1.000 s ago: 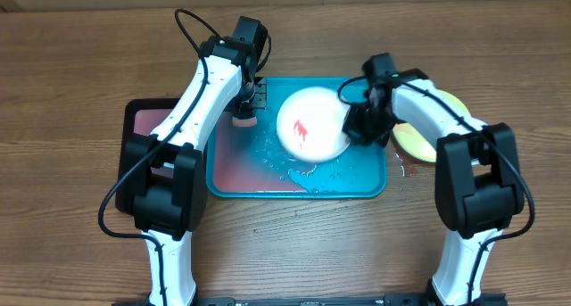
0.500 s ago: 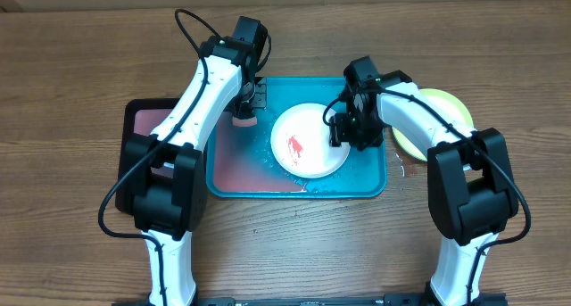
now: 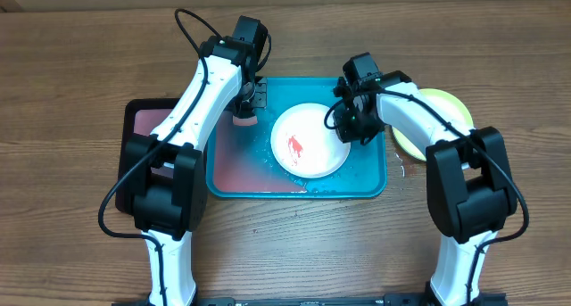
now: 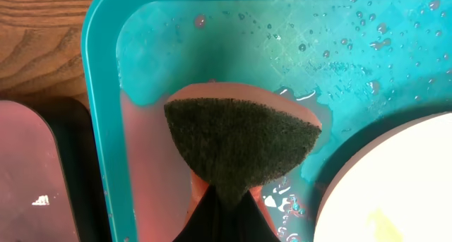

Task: Clean dirty plates on tray and stack at the side
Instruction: 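Grasp the white plate rim with the right gripper and drag it left, then lower the sponge with the left gripper onto the white plate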

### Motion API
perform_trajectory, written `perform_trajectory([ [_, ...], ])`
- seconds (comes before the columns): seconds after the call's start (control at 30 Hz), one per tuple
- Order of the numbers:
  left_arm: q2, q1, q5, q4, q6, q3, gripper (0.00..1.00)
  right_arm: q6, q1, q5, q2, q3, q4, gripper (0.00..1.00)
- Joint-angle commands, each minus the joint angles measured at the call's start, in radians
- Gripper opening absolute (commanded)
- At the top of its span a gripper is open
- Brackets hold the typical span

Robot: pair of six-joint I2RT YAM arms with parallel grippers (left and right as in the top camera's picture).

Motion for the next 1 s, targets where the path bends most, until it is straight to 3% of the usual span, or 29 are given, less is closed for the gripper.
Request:
perform_trajectory([
  [0.0,-0.004,0.002,0.013,0.003,-0.021,-0.007,0.04,0.054,-0.003,-0.036,0.015,0.013,-0.003,0.08],
  [0.03,-0.004,0.002,0.013,0.003,-0.021,-0.007,0.04,0.084,-0.003,-0.046,0.015,0.013,-0.007,0.04],
  [0.23,-0.004,0.002,0.053,0.004,-0.021,-0.008,0.04,0.447,-0.003,-0.093,0.015,0.013,-0.063,0.04],
  [0.37,0.000,-0.001,0.054,0.010,-0.022,-0.011,0.04,0.648,0.025,-0.137,0.015,0.002,-0.008,0.04],
  [0.53,0.020,-0.013,0.068,0.014,-0.021,-0.012,0.04,0.745,0.085,-0.090,0.016,-0.047,0.119,0.04],
  [0.97,0.186,-0.040,0.073,0.040,-0.003,-0.012,0.04,0.736,0.093,-0.089,0.016,-0.053,0.127,0.04],
])
